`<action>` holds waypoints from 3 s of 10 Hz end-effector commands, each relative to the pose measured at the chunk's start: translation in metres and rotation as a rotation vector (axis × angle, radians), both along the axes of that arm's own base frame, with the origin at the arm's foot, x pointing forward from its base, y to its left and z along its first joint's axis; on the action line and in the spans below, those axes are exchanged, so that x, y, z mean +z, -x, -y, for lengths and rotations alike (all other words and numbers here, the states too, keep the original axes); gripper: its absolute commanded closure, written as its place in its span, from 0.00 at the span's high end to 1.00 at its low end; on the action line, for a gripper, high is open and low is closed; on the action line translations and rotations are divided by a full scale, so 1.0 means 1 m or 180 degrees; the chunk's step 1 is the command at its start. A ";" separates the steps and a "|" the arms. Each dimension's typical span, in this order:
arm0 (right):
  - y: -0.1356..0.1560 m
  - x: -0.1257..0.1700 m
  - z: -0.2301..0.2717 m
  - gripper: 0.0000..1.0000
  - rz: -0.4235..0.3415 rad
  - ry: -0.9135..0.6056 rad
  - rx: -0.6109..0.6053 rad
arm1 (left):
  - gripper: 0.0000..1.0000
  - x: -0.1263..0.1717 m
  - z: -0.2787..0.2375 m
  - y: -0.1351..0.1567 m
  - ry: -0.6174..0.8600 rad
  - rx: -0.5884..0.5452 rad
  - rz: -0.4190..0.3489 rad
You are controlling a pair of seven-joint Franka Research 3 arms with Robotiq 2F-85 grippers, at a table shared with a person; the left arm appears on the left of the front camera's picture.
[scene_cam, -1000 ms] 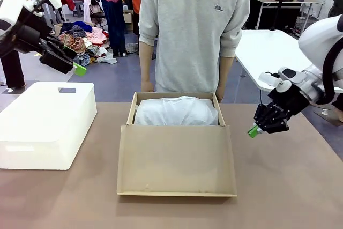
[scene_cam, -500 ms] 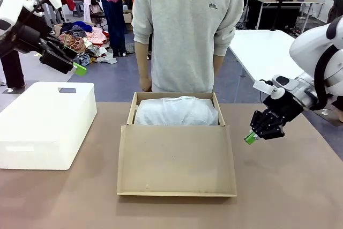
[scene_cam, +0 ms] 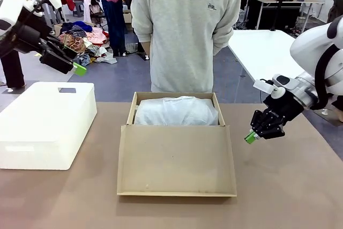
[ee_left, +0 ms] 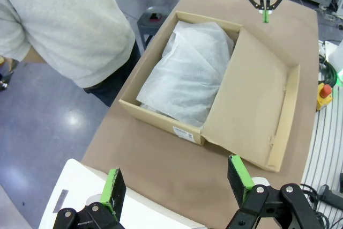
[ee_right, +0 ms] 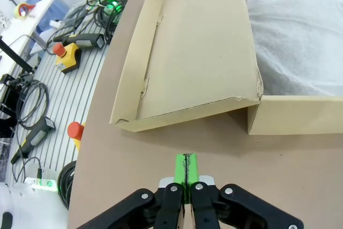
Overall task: Pack the shoes into the box.
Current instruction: Close the Shoes Box.
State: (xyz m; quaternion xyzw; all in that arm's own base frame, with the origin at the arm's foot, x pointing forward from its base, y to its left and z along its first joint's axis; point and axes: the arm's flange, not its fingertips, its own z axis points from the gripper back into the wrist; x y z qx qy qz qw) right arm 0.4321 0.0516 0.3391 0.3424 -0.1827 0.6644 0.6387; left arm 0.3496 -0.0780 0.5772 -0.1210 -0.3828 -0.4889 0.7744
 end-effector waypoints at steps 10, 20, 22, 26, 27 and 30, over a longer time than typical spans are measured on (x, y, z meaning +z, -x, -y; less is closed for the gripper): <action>0.000 -0.055 -0.025 0.00 -0.0033 -0.0367 0.0048 | 1.00 -0.001 -0.001 -0.001 0.0035 -0.0068 0.0016; 0.014 -0.080 -0.056 0.00 -0.0026 -0.0527 0.0267 | 1.00 -0.001 -0.001 -0.001 0.0035 -0.0068 0.0016; 0.017 -0.078 -0.057 0.00 0.0004 -0.0648 0.0311 | 1.00 -0.001 -0.001 -0.001 0.0035 -0.0068 0.0016; 0.022 -0.067 -0.047 0.00 0.0068 -0.1173 0.0308 | 1.00 -0.001 -0.001 -0.001 0.0035 -0.0068 0.0016; 0.024 -0.065 -0.045 0.00 0.0065 -0.1219 0.0300 | 1.00 -0.001 -0.001 -0.001 0.0035 -0.0068 0.0016; 0.027 -0.054 -0.038 0.00 0.0091 -0.1471 0.0287 | 1.00 -0.001 -0.001 -0.001 0.0035 -0.0068 0.0016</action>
